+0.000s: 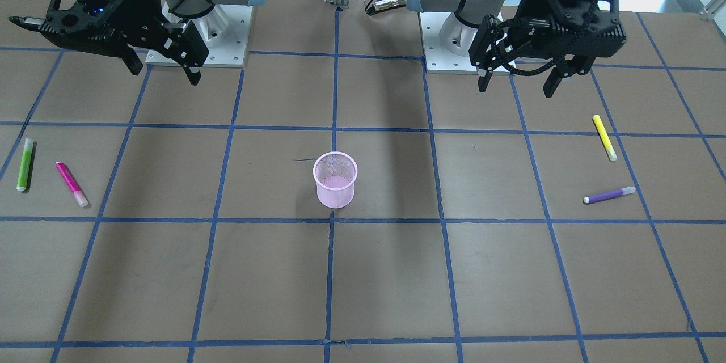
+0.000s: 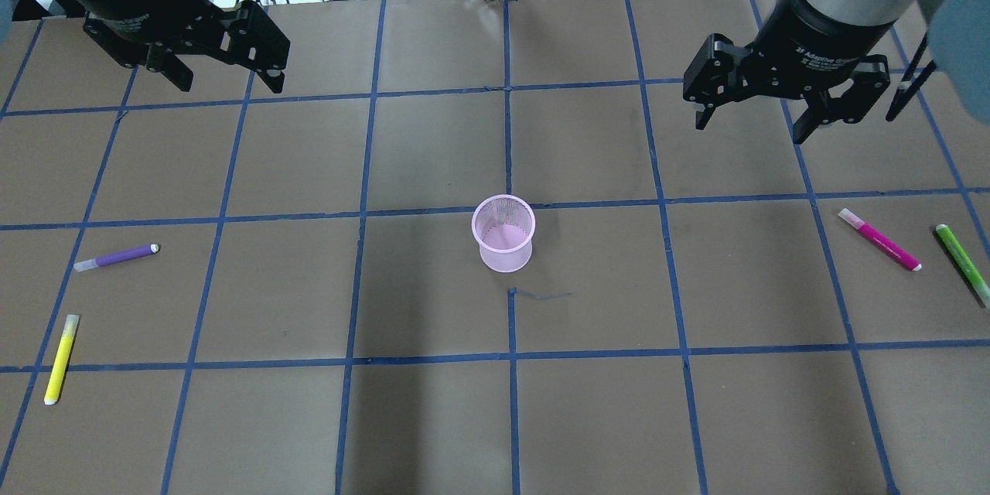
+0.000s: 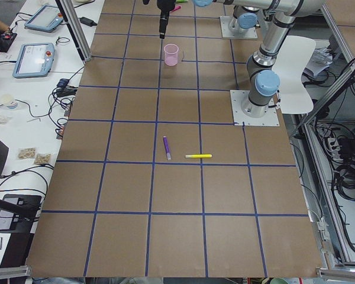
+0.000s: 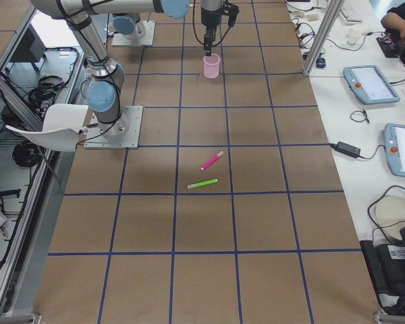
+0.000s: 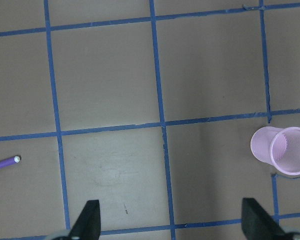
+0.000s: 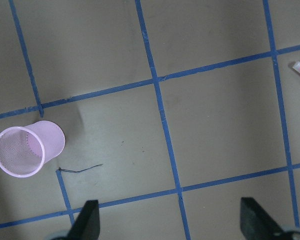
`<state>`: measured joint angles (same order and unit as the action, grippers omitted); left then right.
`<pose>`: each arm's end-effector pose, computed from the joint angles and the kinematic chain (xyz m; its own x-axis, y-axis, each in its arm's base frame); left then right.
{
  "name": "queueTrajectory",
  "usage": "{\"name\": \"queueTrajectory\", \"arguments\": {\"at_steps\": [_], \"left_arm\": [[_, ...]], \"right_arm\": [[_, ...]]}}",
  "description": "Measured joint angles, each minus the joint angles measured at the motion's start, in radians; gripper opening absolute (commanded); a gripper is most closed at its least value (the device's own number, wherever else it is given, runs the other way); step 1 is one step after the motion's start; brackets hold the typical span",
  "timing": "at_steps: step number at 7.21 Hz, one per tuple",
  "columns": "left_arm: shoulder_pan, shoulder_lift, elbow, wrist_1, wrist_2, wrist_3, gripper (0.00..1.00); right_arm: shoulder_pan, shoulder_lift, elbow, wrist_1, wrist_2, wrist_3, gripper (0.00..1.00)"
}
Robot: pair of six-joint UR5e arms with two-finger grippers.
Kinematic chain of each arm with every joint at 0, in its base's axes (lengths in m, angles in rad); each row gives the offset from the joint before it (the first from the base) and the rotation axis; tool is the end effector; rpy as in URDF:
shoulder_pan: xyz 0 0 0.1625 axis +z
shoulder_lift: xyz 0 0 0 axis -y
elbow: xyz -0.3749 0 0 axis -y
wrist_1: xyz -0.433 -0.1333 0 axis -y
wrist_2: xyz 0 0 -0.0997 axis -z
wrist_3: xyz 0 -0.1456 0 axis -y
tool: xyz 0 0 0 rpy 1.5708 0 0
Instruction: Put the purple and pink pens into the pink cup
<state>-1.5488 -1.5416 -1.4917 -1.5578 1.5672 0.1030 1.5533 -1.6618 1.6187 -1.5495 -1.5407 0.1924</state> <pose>-0.1220 -0.5389 0.4516 -0.9967 0.0806 -0.0089 0.0811 0.9894 -0.1207 0.1289 -0.5037 0.4112 -0.9776 0.2077 -0.0337 0.2083 0.9779 -0.0157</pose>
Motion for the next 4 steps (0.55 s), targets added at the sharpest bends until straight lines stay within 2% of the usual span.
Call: {"name": "queueTrajectory", "arguments": {"at_steps": [4], "left_arm": [[-0.002, 0.001, -0.007, 0.0, 0.002, 0.0, 1.0]], "right_arm": [[0.0, 0.003, 0.001, 0.002, -0.003, -0.006, 1.0]]}}
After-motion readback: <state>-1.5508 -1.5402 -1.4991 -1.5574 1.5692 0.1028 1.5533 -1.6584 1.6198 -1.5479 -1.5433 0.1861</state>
